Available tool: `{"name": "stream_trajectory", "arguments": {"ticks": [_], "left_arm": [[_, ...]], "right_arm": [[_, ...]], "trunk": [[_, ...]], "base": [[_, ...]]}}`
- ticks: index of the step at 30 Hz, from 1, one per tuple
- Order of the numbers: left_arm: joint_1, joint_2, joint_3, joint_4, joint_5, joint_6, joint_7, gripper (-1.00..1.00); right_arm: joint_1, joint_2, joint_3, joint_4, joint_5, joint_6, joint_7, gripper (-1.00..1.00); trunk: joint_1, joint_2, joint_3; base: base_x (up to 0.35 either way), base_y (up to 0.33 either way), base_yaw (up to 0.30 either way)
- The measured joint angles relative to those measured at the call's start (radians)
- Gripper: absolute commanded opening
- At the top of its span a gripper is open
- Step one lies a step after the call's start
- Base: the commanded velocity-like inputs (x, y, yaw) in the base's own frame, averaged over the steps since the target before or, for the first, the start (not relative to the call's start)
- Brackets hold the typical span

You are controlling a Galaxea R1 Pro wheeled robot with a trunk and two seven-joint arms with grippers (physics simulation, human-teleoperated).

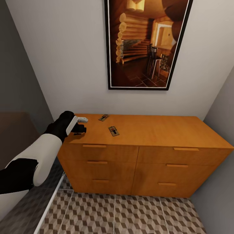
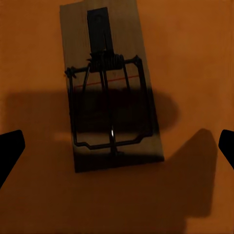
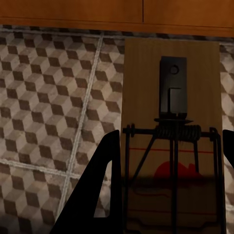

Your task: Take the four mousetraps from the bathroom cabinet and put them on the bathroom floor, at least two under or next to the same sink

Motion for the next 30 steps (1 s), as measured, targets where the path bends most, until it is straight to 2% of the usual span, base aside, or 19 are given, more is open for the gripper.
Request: {"name": "stream_trajectory", "arguments": {"ticks": [30], "left_arm": [[0.001, 0.0, 0.0, 0.001, 0.0, 0.0, 0.0, 1.0]], "right_arm": [[0.0, 0.0, 0.0, 0.0, 0.0, 0.0, 0.0, -1.0]], "trunk": [[0.0, 0.0, 0.0]], "base": [[0.043, 0.0, 0.0]]}}
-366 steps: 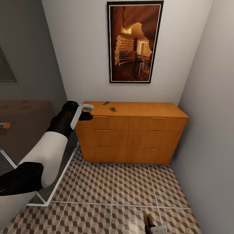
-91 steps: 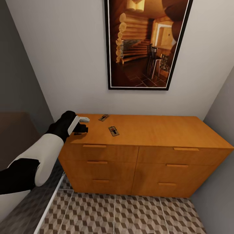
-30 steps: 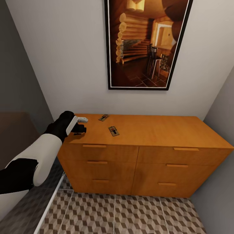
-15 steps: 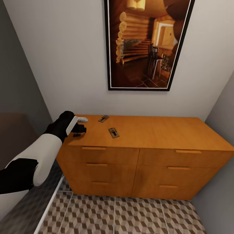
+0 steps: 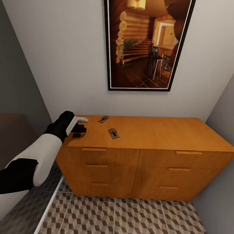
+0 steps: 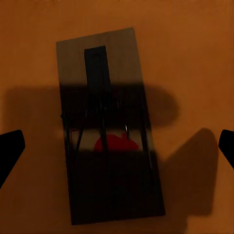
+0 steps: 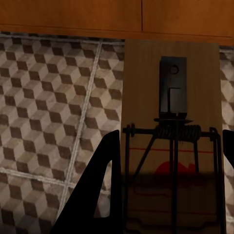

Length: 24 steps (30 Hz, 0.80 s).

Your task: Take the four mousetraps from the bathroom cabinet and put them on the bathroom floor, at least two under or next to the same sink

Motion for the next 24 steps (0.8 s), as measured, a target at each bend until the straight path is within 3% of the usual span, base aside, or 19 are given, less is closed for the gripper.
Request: {"name": "stream_trajectory", "arguments": {"ticks": [24], "left_arm": [[-0.001, 0.0, 0.0, 0.001, 0.009, -0.002, 0.0, 1.0]], "right_arm": [[0.0, 0.0, 0.0, 0.0, 0.0, 0.0, 0.0, -1.0]], "trunk": [[0.0, 0.0, -0.009]], "base": [[0.0, 0.0, 0.0]]}}
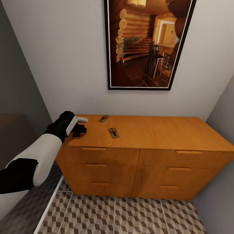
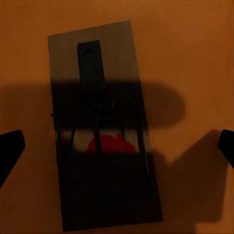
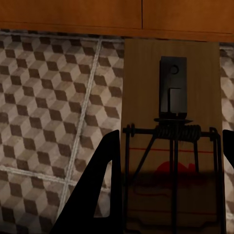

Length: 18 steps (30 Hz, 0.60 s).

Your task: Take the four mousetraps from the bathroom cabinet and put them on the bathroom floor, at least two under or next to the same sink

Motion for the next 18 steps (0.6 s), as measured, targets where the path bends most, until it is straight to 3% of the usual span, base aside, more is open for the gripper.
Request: {"name": "stream_trajectory", "arguments": {"ticks": [14, 15, 18], "left_arm": [[0.0, 0.0, 0.0, -0.001, 0.001, 0.0, 0.0, 1.0], [0.0, 0.0, 0.0, -0.001, 0.001, 0.0, 0.0, -1.0], [0.0, 0.0, 0.001, 0.0, 0.009, -0.001, -0.002, -1.0]], "right_arm": [[0.0, 0.0, -0.001, 0.0, 0.0, 0.0, 0.0, -1.0], [0.0, 0.0, 0.0, 0.0, 0.0, 0.0, 0.0, -1.0], [0.0, 0.0, 0.0, 0.001, 0.0, 0.0, 0.0, -1.0]], "trunk": [[0.0, 0.0, -0.001], [0.0, 0.0, -0.001], [0.0, 0.0, -0.001]], "base": [[0.0, 0.0, 0.0], [0.0, 0.0, 0.0], [0.0, 0.0, 0.0]]}}
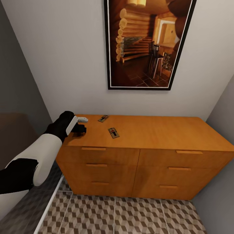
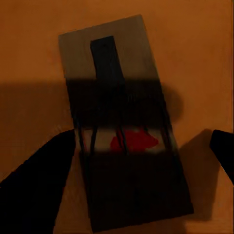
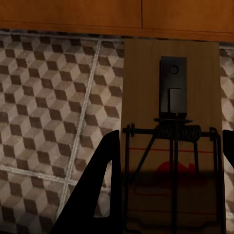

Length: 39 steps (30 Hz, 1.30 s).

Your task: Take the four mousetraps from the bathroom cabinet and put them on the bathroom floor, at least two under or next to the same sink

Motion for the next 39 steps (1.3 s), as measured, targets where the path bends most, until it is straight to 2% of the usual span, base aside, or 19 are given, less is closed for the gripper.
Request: {"name": "stream_trajectory", "arguments": {"ticks": [4, 23, 34, 35, 39], "left_arm": [[0.0, 0.0, -0.001, -0.002, -0.019, 0.002, 0.004, -1.0], [0.0, 0.003, 0.001, -0.002, -0.01, 0.001, 0.003, -1.0], [0.0, 0.013, 0.009, -0.002, -0.005, 0.003, 0.0, -1.0], [0.0, 0.014, 0.008, -0.008, -0.018, 0.004, 0.0, -1.0], [0.0, 0.014, 0.007, -0.069, -0.016, 0.004, 0.0, -1.0]], "right_arm": [[0.0, -0.001, 0.0, -0.001, 0.0, 0.0, 0.0, -1.0], [0.0, 0.0, 0.0, 0.0, 0.0, 0.001, 0.0, -1.0], [0.0, 0.0, 0.0, 0.0, 0.0, 0.0, 0.0, -1.0], [0.0, 0.0, 0.001, 0.0, 0.0, 0.0, 0.0, -1.0], [0.0, 0.0, 0.0, -0.001, 0.0, 0.001, 0.0, -1.0]], "trunk": [[0.0, 0.0, 0.0], [0.0, 0.0, 0.0], [0.0, 0.0, 0.0], [0.0, 0.0, 0.0], [0.0, 0.0, 0.0]], "base": [[0.0, 0.0, 0.0], [0.0, 0.0, 0.0], [0.0, 0.0, 0.0], [0.0, 0.0, 0.0], [0.0, 0.0, 0.0]]}}
